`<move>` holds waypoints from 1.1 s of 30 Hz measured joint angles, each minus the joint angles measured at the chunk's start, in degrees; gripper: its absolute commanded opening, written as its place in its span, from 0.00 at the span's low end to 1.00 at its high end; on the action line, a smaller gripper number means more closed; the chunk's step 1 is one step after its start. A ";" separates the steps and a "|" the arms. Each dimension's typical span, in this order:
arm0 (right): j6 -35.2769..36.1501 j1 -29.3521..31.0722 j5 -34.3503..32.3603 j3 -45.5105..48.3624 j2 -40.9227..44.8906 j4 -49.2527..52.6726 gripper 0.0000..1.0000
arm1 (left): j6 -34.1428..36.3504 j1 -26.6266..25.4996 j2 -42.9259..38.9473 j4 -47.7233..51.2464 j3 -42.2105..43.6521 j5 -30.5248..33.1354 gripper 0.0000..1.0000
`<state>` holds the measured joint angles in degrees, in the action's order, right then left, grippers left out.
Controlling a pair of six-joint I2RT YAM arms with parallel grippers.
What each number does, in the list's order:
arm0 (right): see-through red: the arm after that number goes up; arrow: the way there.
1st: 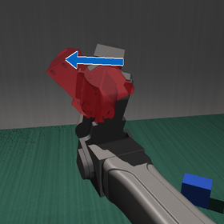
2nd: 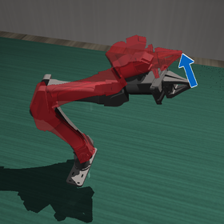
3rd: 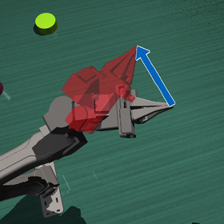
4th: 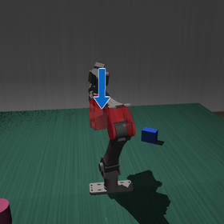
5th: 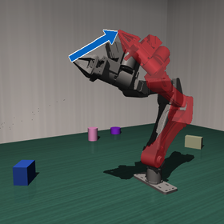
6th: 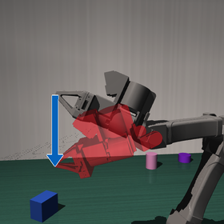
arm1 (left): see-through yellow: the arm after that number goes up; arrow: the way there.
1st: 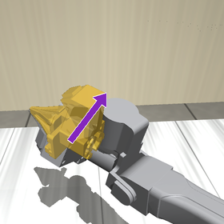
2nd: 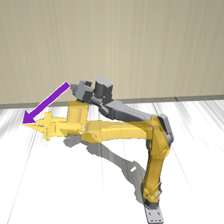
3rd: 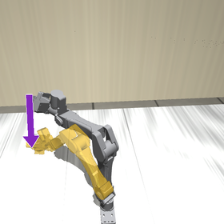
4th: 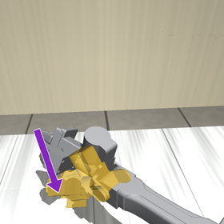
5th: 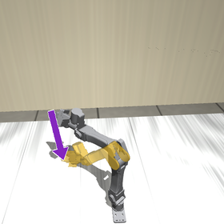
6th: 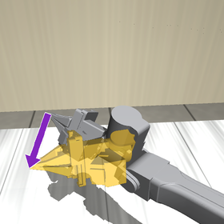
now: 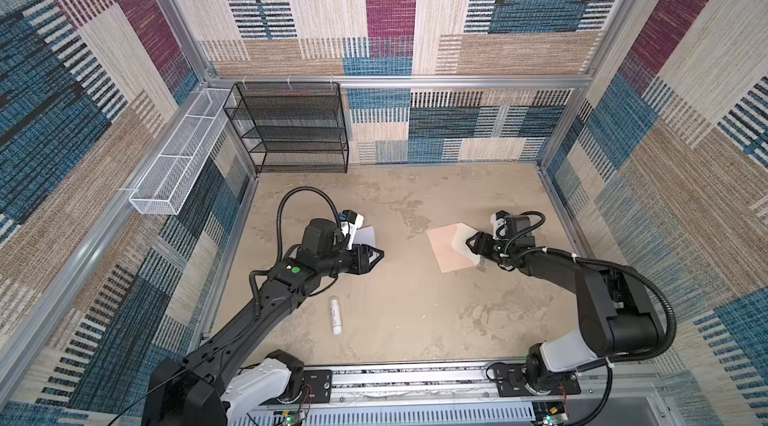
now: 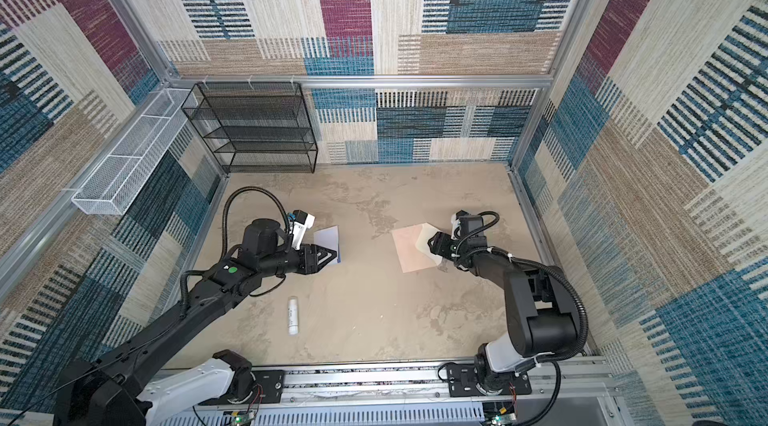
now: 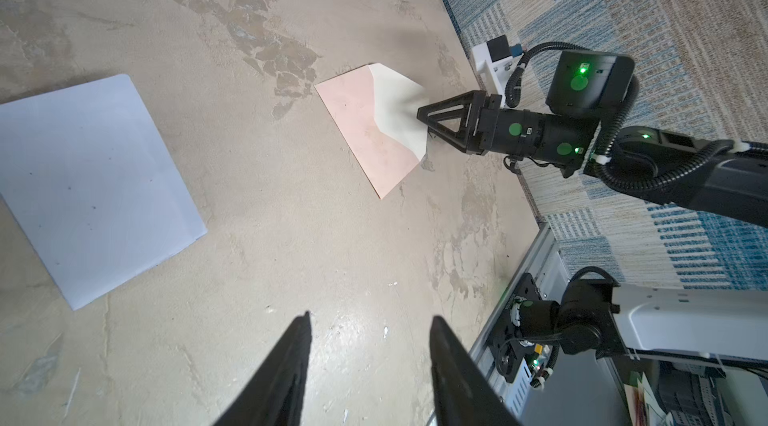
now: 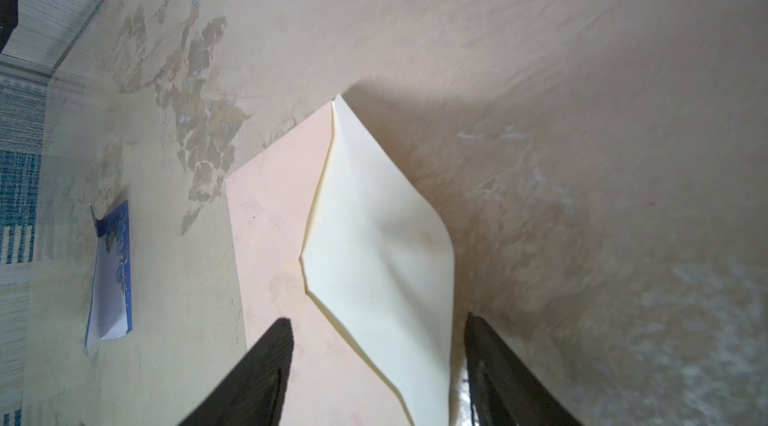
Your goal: Place the letter into the envelope and seal it
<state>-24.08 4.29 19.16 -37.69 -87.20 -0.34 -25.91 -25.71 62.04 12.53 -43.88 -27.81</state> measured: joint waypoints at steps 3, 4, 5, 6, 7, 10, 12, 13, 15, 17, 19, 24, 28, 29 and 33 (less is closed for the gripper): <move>0.17 -0.02 0.66 1.11 0.35 -0.15 0.53 | 0.07 -0.07 0.24 -0.13 -0.61 -0.04 0.48; 0.17 -0.02 0.79 1.60 0.70 -0.20 0.51 | 0.26 -0.07 0.59 0.02 -1.20 -0.07 0.48; 0.20 -0.02 0.76 2.01 1.09 -0.20 0.48 | 0.44 -0.07 1.03 0.09 -1.97 -0.17 0.47; 0.39 -0.02 0.74 2.21 1.29 -0.20 0.46 | 0.48 -0.07 1.49 0.04 -2.60 -0.33 0.47; 0.42 -0.02 0.70 2.34 1.38 -0.20 0.43 | 0.48 -0.04 1.86 -0.13 -2.89 -0.61 0.47; 0.83 -0.02 0.55 2.91 1.84 -0.22 0.36 | 0.46 -0.07 3.56 -0.33 -3.52 -1.09 0.47; 1.03 -0.02 0.09 2.93 1.70 -0.35 0.31 | 0.46 -0.07 4.83 -0.37 -4.07 -1.29 0.47; 1.31 -0.02 -0.28 2.91 1.44 -0.50 0.30 | 0.46 -0.07 5.33 -0.57 -4.24 -1.29 0.47; 1.64 -0.02 -0.35 2.62 0.59 -0.63 0.25 | 0.46 -0.04 6.16 -1.11 -4.46 -1.31 0.46; 1.86 -0.02 -0.85 2.10 -0.24 -0.63 0.18 | 0.46 -0.07 6.47 -1.25 -4.57 -1.49 0.46; 1.97 -0.02 -1.18 1.33 -1.09 -0.66 0.12 | 0.46 -0.15 6.43 -1.27 -4.66 -1.44 0.46; 2.54 -0.02 -1.07 0.11 -1.31 -0.57 0.00 | 0.70 -0.15 5.77 -0.85 -5.90 -0.98 0.46; 2.05 0.76 0.26 0.22 3.06 1.03 0.00 | 1.73 -0.15 4.28 1.53 -6.54 -0.76 0.46; 1.33 1.64 0.70 0.42 5.22 1.60 0.00 | 1.92 -0.15 3.78 2.21 -6.56 -0.57 0.46; -3.23 6.84 2.27 2.34 14.75 3.04 0.00 | 2.69 -0.07 0.85 5.03 -6.56 1.68 0.45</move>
<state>-27.31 11.14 21.43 -35.35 -72.44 2.70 -23.22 -25.78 62.89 17.56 -50.43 -26.13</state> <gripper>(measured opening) 0.049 0.454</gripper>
